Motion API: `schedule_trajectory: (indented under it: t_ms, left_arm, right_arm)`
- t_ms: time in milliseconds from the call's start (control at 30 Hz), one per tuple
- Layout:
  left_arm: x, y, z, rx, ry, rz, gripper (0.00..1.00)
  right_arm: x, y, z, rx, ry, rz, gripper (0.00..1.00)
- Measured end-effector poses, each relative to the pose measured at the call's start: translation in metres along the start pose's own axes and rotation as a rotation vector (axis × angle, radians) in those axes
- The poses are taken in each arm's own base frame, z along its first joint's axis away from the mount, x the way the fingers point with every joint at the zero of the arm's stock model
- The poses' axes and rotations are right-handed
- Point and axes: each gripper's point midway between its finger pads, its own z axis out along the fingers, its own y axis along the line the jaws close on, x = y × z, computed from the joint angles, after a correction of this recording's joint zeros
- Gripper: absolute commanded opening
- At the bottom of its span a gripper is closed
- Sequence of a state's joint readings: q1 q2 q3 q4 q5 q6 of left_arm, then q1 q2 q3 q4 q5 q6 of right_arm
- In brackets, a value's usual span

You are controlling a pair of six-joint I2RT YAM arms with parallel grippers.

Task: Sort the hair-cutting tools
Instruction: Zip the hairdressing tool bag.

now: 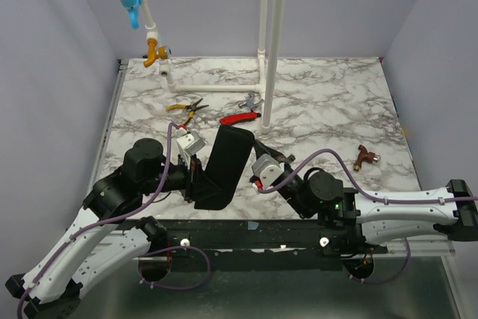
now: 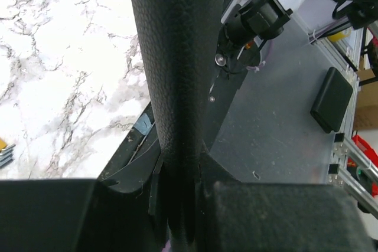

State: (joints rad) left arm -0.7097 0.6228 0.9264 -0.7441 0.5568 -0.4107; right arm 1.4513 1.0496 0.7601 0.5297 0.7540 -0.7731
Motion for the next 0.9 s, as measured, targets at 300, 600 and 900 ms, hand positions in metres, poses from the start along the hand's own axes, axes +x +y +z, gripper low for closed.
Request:
schedule_trajectory:
  t_ms: [300,600,900]
  left_arm:
    - [0.02,0.009,0.01,0.012,0.043,0.059,0.0]
    - [0.029,0.013,0.021,-0.011,0.095,0.071,0.0]
    - [0.035,0.012,0.036,-0.025,0.161,0.081,0.0]
  right_arm:
    - [0.004,0.001,-0.01,-0.123,0.008,-0.25,0.01]
    - [0.008,0.0,-0.019,-0.231,0.026,-0.423,0.01]
    - [0.005,-0.002,-0.022,-0.319,0.043,-0.52,0.01]
